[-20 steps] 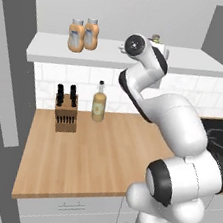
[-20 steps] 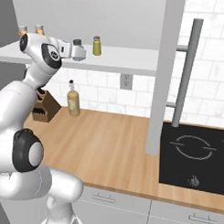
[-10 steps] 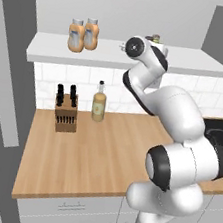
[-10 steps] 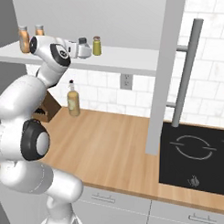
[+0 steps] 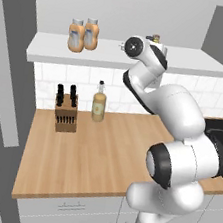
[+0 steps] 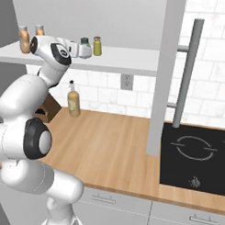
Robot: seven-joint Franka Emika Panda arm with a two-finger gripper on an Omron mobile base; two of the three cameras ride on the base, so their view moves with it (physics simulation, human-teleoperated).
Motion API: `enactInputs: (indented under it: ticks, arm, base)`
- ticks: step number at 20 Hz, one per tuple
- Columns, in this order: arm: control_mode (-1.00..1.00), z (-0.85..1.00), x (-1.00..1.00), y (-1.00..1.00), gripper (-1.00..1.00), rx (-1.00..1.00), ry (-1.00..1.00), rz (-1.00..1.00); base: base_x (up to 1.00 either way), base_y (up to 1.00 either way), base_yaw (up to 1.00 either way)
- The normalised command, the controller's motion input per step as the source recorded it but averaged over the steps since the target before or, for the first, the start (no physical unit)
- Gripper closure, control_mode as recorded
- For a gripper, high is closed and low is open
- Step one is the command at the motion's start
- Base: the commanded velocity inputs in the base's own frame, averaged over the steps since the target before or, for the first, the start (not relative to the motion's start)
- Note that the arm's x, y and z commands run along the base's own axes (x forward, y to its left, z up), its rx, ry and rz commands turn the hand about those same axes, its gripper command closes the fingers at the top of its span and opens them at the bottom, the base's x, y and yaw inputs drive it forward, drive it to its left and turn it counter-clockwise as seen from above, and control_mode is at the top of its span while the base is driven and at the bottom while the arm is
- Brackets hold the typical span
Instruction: Put the shaker and condiment bottle from the counter next to their counterparts in the cabinet.
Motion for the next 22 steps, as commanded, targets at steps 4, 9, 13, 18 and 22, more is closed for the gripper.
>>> enactInputs:
  ticks: [4, 9, 13, 18, 22]
  arm:
    - [-1.0, 0.09, -0.44, 0.0, -1.0, 0.0, -0.02, 0.0]
    - [-1.0, 0.24, -0.84, 0.0, -1.0, 0.0, -0.05, 0.0]
    - [-1.0, 0.32, -0.9, 0.0, -1.0, 0.0, -0.07, 0.0]
    - [-1.0, 0.13, -0.48, 0.18, -1.0, 0.0, -0.01, 0.03]
    - [-1.0, 0.0, -0.48, 0.43, -1.0, 0.0, 0.0, 0.11]
  base:
    - [0.0, 0.0, 0.0]
    - [0.0, 0.0, 0.0]
    - [0.0, 0.0, 0.0]
    - [0.0, 0.0, 0.0]
    - [0.0, 0.0, 0.0]
